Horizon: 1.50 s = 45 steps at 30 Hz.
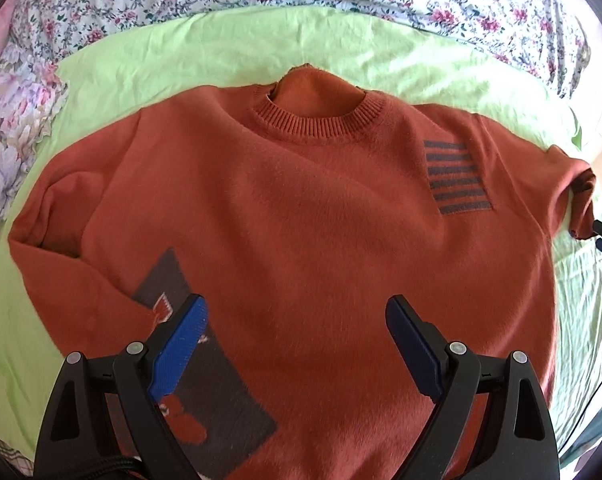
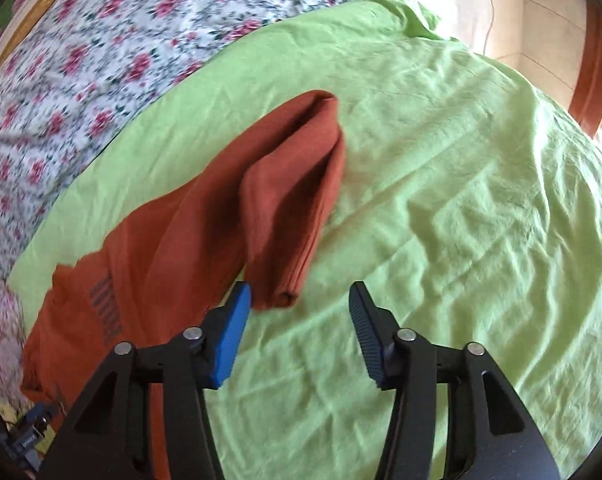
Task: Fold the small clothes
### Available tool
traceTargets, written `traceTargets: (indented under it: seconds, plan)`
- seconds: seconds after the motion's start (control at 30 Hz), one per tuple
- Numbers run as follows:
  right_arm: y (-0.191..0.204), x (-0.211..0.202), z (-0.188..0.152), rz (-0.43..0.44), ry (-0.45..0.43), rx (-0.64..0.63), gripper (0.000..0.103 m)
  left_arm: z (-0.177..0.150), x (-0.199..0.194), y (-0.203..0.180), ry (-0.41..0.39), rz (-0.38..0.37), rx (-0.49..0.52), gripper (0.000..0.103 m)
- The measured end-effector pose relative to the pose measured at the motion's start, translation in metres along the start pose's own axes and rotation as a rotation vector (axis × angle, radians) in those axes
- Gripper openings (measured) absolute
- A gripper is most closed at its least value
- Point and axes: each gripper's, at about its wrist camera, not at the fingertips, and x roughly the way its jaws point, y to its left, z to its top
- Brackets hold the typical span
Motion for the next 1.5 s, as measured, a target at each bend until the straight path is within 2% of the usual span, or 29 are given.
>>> traceTargets:
  seconds: [0.1, 0.13, 0.17, 0.33, 0.43, 0.53, 0.67, 0.83, 0.97, 1.1, 1.27, 1.4, 1.5]
  plan:
    - [-0.009, 0.017, 0.010, 0.032, 0.014, 0.038, 0.028, 0.005, 0.012, -0.004, 0.022, 0.010, 0.001, 0.091]
    - [-0.010, 0.023, 0.012, 0.062, 0.030, 0.046, 0.009, 0.007, 0.016, -0.006, 0.028, 0.012, 0.003, 0.091]
    - [-0.011, 0.024, 0.014, 0.064, 0.032, 0.046, 0.005, 0.008, 0.019, -0.008, 0.032, 0.010, 0.005, 0.091]
    - [0.000, -0.010, 0.026, 0.040, -0.072, -0.012, 0.005, 0.012, 0.027, -0.013, 0.042, -0.019, -0.002, 0.091]
    - [0.009, -0.036, 0.041, 0.081, -0.101, -0.037, 0.005, 0.012, 0.027, -0.012, 0.042, -0.041, -0.008, 0.091]
    - [0.032, -0.064, 0.056, 0.168, -0.128, -0.079, 0.005, 0.010, 0.025, -0.008, 0.041, -0.057, -0.014, 0.091]
    - [0.087, -0.094, 0.066, 0.248, -0.148, -0.187, 0.005, 0.002, 0.016, 0.010, 0.033, -0.074, -0.043, 0.091]
    - [0.191, -0.116, 0.060, 0.388, -0.114, -0.383, 0.005, -0.015, 0.002, 0.043, 0.020, -0.081, -0.088, 0.091]
    - [0.279, -0.110, 0.031, 0.522, -0.034, -0.546, 0.005, -0.029, -0.008, 0.068, 0.010, -0.080, -0.132, 0.091]
    - [0.363, -0.067, -0.020, 0.627, 0.121, -0.661, 0.005, -0.042, -0.017, 0.092, 0.001, -0.088, -0.179, 0.091]
    - [0.419, 0.020, -0.084, 0.667, 0.350, -0.699, 0.005, -0.047, -0.025, 0.112, -0.004, -0.090, -0.211, 0.091]
    - [0.443, 0.069, -0.133, 0.673, 0.480, -0.711, 0.005, -0.044, -0.023, 0.121, 0.006, -0.073, -0.216, 0.091]
    - [0.442, 0.082, -0.147, 0.640, 0.514, -0.710, 0.019, -0.033, -0.018, 0.130, 0.001, -0.064, -0.204, 0.091]
